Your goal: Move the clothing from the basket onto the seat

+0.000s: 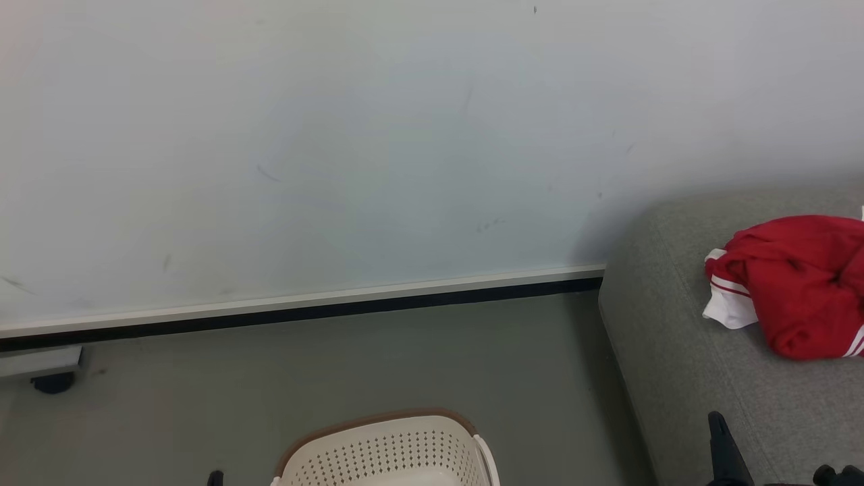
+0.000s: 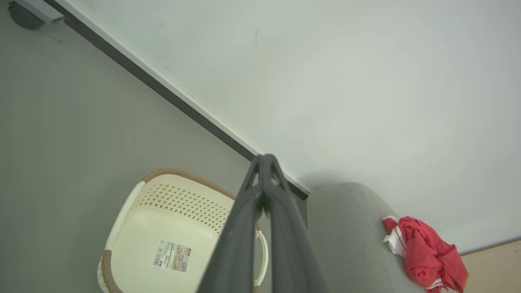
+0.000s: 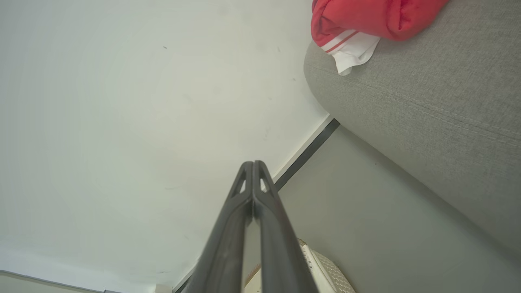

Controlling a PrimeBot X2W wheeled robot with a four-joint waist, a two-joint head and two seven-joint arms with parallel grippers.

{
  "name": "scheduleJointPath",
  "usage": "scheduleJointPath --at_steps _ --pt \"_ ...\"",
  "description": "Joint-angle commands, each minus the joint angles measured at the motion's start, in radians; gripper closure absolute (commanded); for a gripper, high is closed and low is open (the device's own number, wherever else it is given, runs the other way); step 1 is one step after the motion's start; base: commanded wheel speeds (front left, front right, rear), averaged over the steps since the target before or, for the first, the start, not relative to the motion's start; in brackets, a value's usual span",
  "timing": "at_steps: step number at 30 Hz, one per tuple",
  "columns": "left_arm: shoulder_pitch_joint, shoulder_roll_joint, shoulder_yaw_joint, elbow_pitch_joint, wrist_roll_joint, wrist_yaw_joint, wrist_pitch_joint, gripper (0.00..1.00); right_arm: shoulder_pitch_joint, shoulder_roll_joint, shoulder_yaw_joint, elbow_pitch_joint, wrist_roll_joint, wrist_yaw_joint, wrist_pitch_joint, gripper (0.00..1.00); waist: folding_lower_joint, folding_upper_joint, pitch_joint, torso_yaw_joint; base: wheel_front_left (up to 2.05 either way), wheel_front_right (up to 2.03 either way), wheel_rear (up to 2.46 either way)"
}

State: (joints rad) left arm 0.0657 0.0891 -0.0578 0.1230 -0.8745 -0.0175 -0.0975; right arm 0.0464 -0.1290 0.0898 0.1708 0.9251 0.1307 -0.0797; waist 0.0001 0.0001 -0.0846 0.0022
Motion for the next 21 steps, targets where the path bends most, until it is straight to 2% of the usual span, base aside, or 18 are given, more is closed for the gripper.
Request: scheduleJointPath --at_steps 1,21 --pt "-0.031 0.001 0.009 0.0 -0.038 -0.01 0.006 1.0 -0.031 0.003 -0.015 -0.009 0.035 0.0 0.009 1.0 -0.0001 -0.0001 0.002 0.0 0.0 0.0 0.0" --pt "-0.1 -0.012 0.034 0.058 -0.268 -0.044 0.062 1.0 -0.066 0.026 -0.103 0.013 0.249 0.0 0.078 1.0 -0.0001 -0.0001 0.026 -0.001 0.0 0.0 0.0"
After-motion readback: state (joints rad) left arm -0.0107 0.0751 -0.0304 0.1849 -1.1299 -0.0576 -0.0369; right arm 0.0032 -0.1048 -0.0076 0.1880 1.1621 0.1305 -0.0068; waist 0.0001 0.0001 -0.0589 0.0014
